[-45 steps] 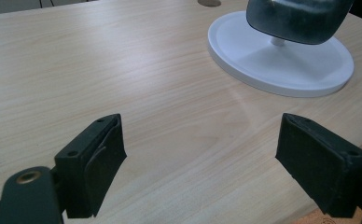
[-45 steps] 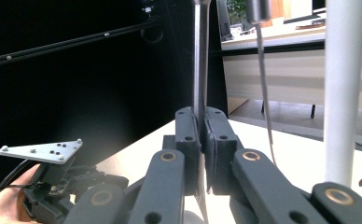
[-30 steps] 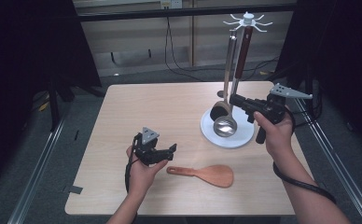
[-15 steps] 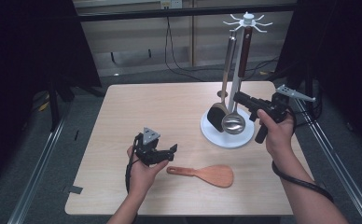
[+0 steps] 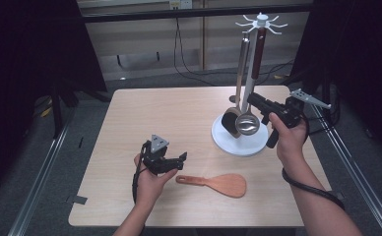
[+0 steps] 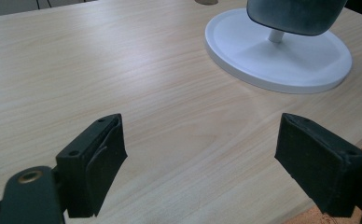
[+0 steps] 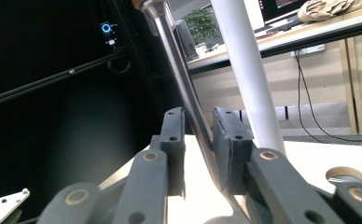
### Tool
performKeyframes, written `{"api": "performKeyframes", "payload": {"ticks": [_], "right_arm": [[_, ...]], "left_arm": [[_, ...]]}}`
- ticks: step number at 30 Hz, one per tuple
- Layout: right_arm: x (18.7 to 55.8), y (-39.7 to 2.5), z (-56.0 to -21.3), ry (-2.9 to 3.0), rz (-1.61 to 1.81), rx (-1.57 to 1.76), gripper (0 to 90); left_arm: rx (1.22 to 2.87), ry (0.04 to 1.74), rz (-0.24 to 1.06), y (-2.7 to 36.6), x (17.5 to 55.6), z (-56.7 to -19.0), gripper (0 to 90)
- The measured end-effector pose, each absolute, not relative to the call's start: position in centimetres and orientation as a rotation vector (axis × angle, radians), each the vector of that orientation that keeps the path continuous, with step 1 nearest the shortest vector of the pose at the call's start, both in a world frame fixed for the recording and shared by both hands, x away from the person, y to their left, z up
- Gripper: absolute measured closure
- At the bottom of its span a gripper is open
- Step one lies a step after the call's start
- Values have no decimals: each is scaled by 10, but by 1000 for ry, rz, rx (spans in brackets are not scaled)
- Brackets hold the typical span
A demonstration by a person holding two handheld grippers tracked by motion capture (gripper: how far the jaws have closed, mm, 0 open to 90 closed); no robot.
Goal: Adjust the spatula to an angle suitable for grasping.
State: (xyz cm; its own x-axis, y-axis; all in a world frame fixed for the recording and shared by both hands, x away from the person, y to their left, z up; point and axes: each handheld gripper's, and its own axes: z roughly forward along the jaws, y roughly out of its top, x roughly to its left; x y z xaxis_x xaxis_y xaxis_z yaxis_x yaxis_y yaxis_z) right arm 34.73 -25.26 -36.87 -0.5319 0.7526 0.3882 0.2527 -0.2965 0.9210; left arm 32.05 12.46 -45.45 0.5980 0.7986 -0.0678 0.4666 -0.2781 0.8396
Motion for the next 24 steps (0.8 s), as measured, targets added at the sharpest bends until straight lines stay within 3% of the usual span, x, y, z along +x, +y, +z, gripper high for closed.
{"api": "performKeyframes", "payload": {"ticks": [8,16,24], "right_arm": [[346,-253,-362,1560,1855,1233,736],[342,-260,-339,1480,1771,1158,896],[348,-262,-300,1339,1744,1096,900]], "left_arm": [[1937,1002,466,124,319,-454,158],[1929,1005,456,122,318,-455,159],[1930,1002,456,121,318,-456,159]]}}
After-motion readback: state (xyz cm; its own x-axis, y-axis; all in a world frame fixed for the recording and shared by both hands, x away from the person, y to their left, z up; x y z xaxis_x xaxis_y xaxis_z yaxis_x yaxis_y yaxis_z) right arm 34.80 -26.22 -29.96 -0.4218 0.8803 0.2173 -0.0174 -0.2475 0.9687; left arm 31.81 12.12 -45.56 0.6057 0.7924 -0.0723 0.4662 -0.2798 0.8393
